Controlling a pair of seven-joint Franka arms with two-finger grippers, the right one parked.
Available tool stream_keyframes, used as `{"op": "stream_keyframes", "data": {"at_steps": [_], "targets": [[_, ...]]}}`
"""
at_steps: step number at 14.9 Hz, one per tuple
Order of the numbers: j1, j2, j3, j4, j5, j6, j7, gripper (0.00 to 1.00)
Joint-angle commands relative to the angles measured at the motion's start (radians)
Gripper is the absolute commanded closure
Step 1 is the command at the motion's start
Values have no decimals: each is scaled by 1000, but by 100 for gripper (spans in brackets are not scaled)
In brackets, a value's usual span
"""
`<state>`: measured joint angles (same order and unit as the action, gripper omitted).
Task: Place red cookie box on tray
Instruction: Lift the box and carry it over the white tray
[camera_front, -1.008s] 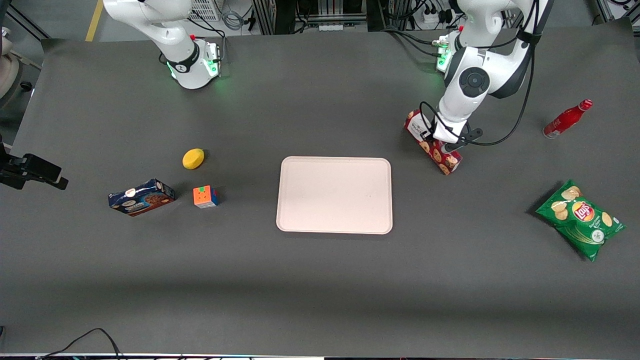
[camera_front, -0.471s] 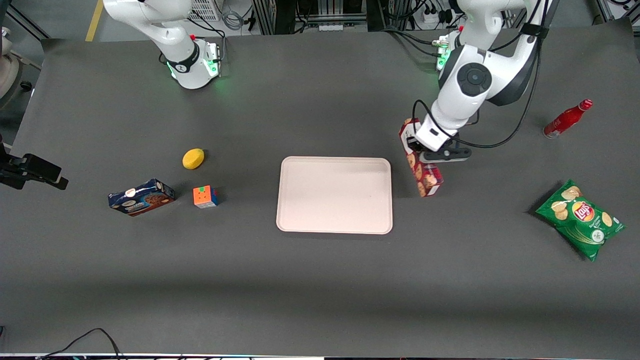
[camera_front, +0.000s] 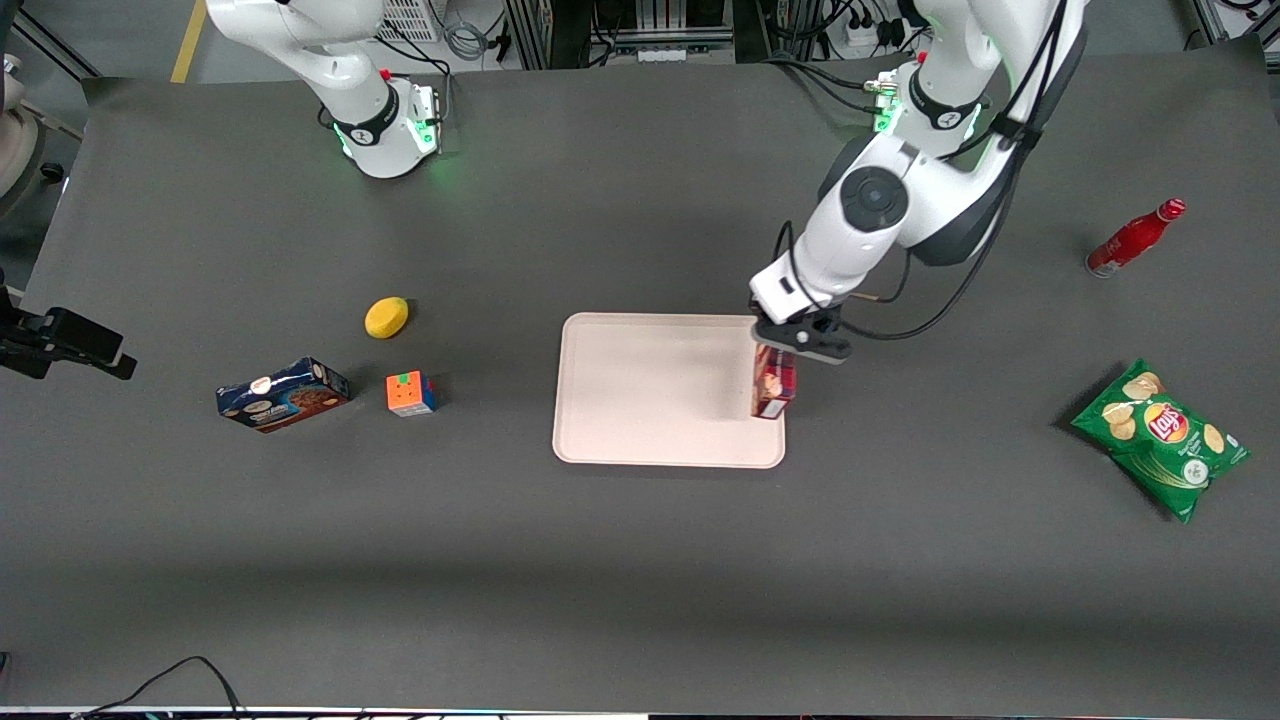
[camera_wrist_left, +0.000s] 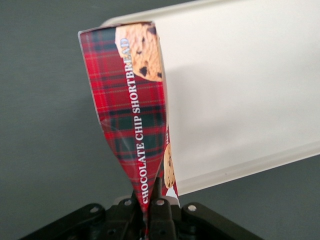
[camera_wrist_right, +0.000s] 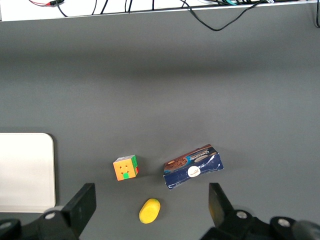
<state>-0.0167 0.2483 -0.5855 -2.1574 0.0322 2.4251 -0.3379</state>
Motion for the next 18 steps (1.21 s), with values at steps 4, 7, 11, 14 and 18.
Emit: {"op": "stream_keyframes", "data": {"at_steps": [4, 7, 11, 14, 18], "targets": [[-80, 143, 72, 105, 84, -24, -55, 100], [-104, 170, 107, 139, 83, -24, -62, 100], [-147, 212, 133, 211, 89, -66, -95, 100], [-151, 221, 156, 212, 130, -66, -98, 100], [-164, 239, 188, 215, 132, -61, -102, 100]]}}
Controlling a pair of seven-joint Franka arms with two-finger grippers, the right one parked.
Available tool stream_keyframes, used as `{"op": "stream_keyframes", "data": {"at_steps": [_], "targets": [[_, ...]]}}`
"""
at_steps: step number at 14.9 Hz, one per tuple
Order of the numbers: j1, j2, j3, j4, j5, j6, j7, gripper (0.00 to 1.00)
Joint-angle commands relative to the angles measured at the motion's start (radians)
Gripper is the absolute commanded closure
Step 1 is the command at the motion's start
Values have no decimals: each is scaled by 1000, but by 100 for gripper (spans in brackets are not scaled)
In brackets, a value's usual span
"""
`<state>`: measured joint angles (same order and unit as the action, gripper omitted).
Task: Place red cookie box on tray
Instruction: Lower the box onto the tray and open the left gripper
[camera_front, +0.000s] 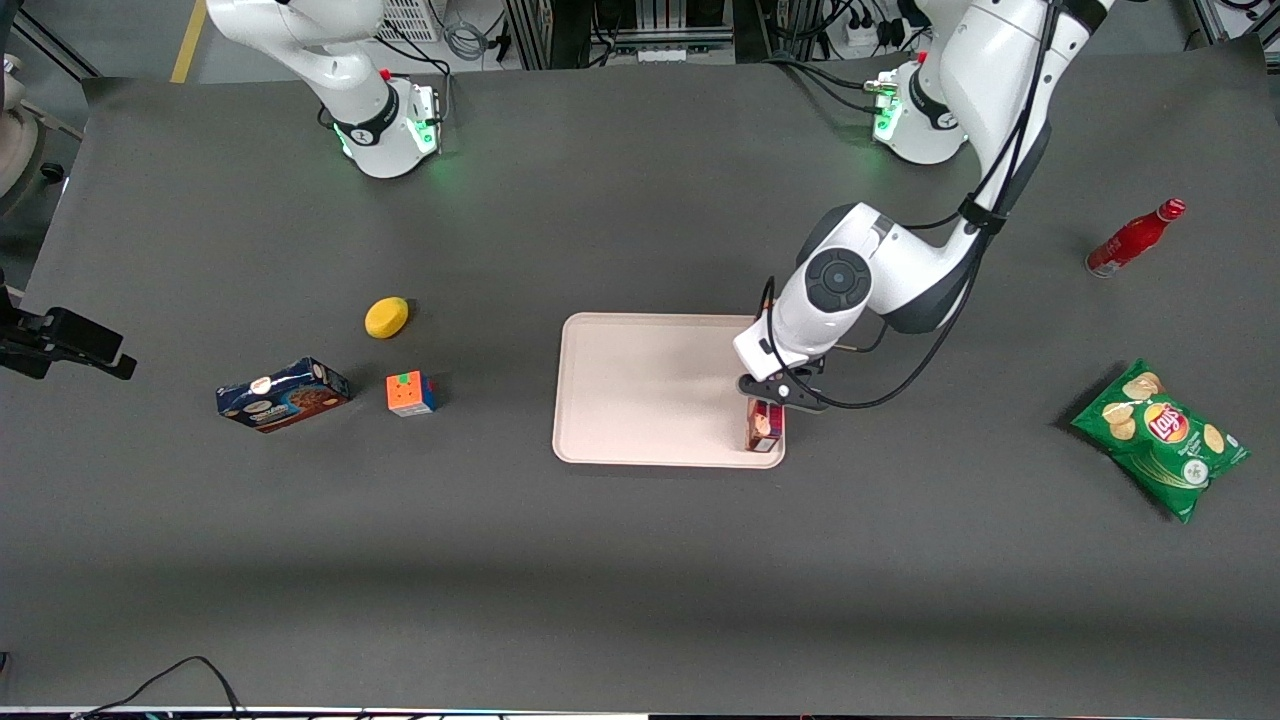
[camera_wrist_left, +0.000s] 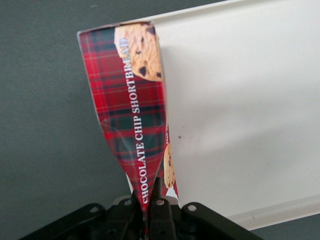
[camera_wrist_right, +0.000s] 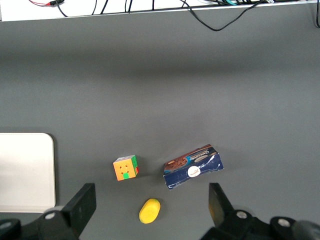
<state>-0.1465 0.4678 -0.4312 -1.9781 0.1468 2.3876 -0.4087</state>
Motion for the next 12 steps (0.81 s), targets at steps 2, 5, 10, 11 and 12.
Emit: {"op": "stream_keyframes", "data": {"at_steps": [2, 5, 10, 11, 12], "targets": [[-50, 32, 35, 47, 16, -25, -79, 100], [-51, 45, 35, 59, 17, -25, -87, 100], [-62, 69, 41, 85, 7, -27, -94, 100], [-67, 77, 43, 90, 7, -25, -99, 100], [-71, 81, 43, 91, 7, -25, -99, 96]]}}
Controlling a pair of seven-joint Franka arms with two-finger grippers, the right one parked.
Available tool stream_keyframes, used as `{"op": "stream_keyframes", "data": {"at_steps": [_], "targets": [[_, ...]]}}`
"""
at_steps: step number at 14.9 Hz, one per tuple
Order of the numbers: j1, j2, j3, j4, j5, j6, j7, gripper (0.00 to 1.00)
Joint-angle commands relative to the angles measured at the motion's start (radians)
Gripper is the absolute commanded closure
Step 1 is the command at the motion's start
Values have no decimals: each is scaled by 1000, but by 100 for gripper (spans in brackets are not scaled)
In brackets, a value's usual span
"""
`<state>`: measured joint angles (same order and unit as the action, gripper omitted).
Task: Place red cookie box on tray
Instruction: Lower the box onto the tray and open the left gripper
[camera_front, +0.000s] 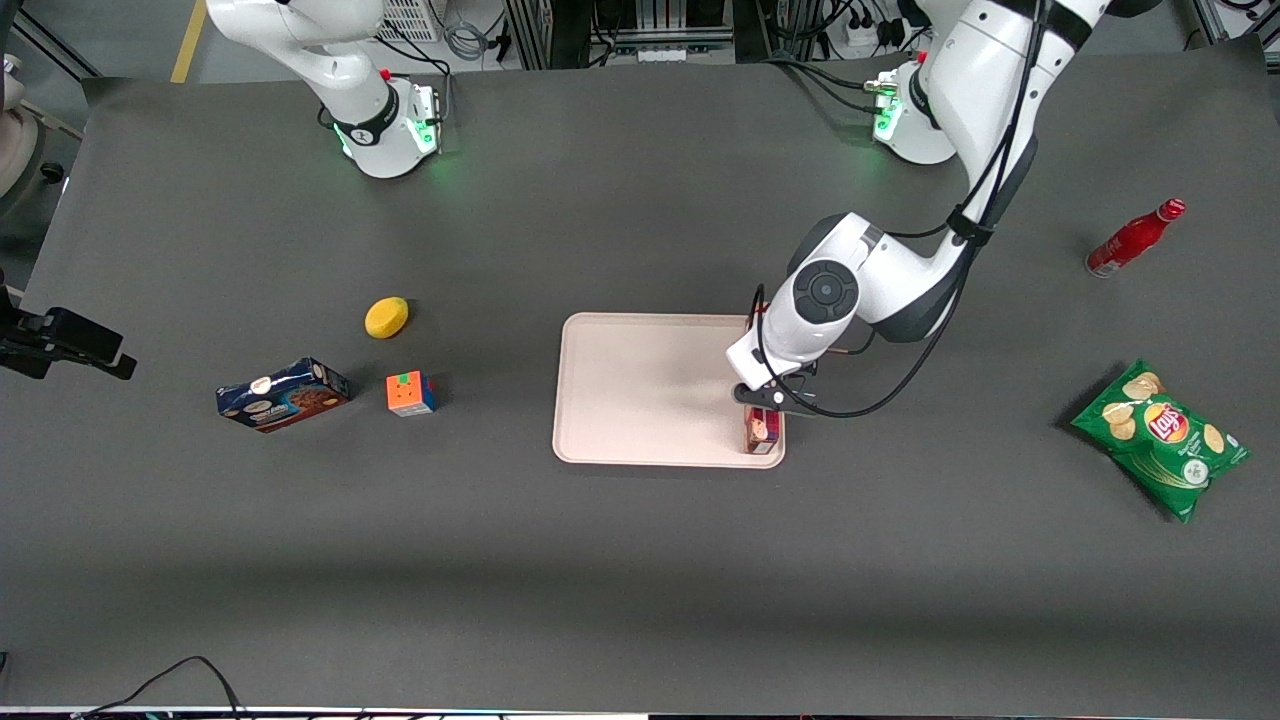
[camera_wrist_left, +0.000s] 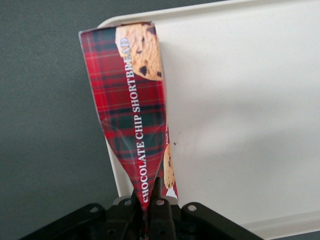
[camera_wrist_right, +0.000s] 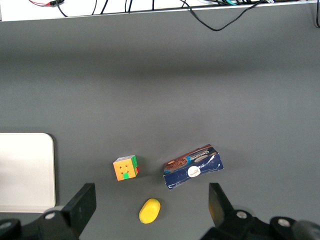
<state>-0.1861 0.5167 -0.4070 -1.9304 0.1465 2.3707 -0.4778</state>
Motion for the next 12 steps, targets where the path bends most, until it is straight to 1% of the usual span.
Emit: {"op": "stream_keyframes", "data": {"at_steps": [1, 2, 3, 4, 7, 10, 12], "targets": [[-33, 34, 25, 45, 7, -7, -30, 87], [-35, 34, 28, 50, 7, -8, -30, 67], [-35, 34, 30, 51, 8, -8, -28, 23], [-35, 29, 31, 51, 11, -8, -27, 0], [-33, 16, 31, 53, 10, -8, -16, 0], [-27, -35, 40, 53, 8, -18, -15, 0], [-26, -75, 63, 53, 8, -19, -13, 0]]}}
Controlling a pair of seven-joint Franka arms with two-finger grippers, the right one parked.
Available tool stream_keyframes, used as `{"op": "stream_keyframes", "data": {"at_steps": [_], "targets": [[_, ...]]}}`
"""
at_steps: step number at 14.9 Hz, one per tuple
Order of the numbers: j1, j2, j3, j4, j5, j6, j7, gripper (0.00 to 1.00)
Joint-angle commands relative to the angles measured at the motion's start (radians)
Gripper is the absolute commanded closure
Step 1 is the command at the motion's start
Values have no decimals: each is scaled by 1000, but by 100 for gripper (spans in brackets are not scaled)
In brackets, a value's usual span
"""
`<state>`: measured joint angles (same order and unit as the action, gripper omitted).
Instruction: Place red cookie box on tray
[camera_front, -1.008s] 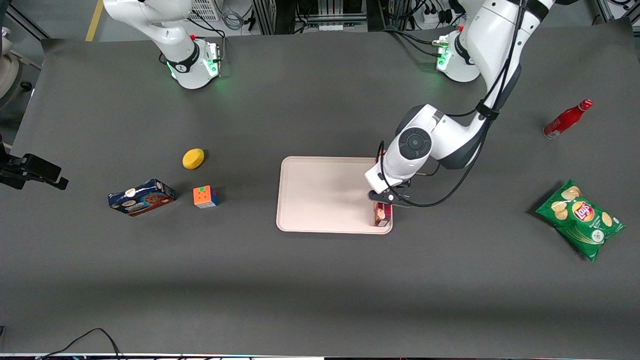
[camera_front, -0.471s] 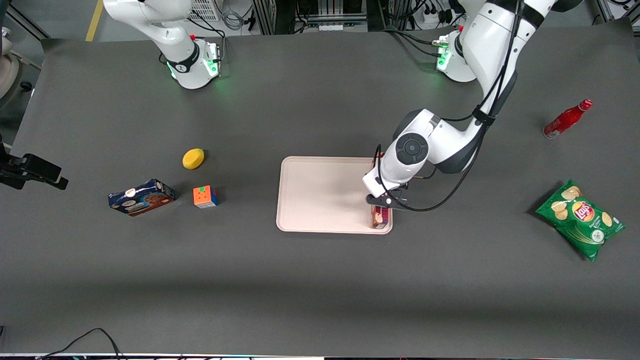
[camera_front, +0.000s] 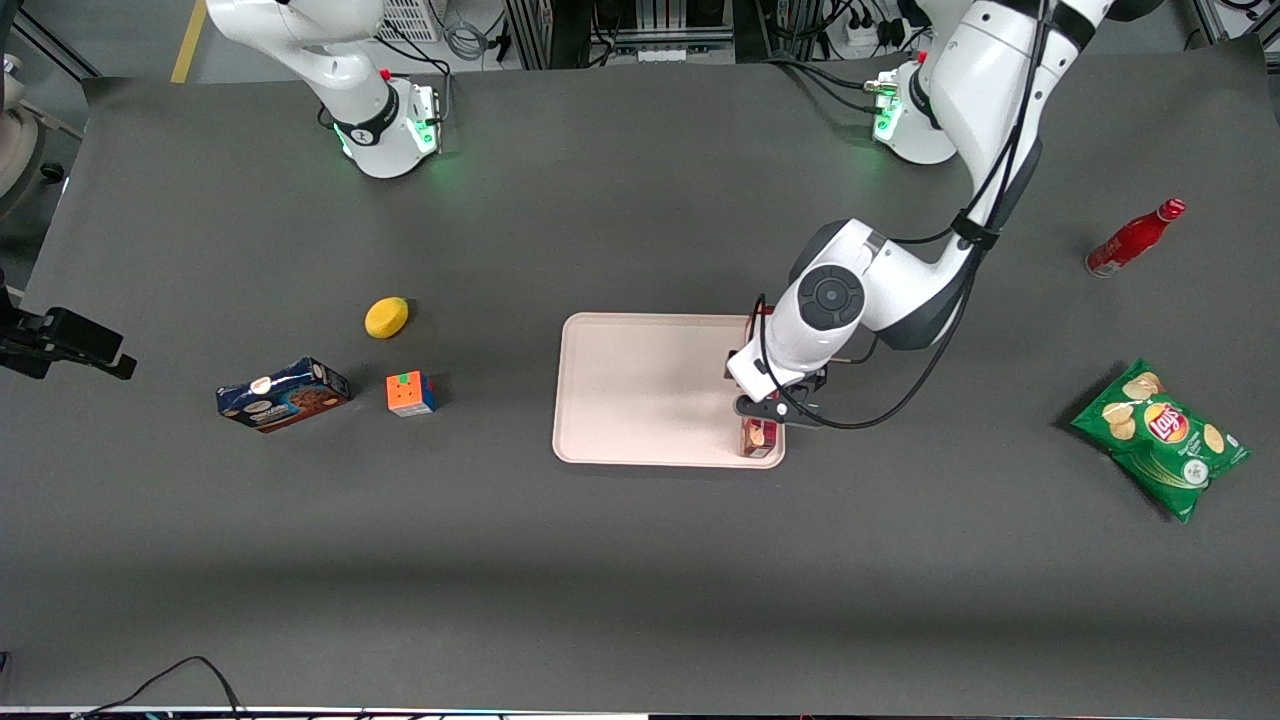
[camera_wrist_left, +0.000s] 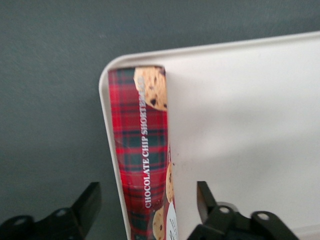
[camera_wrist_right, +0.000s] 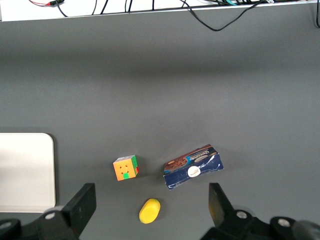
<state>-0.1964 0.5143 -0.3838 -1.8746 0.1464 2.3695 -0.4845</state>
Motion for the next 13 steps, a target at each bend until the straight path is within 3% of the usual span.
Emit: {"op": "stream_keyframes", "data": {"at_steps": [1, 6, 8, 13], "targets": [[-8, -92, 52, -3, 9, -18, 9, 0], [118, -229, 85, 3, -10, -104, 197, 0], [152, -349, 138, -1, -28, -229, 297, 0], [235, -552, 164, -8, -31, -458, 412, 0]]}}
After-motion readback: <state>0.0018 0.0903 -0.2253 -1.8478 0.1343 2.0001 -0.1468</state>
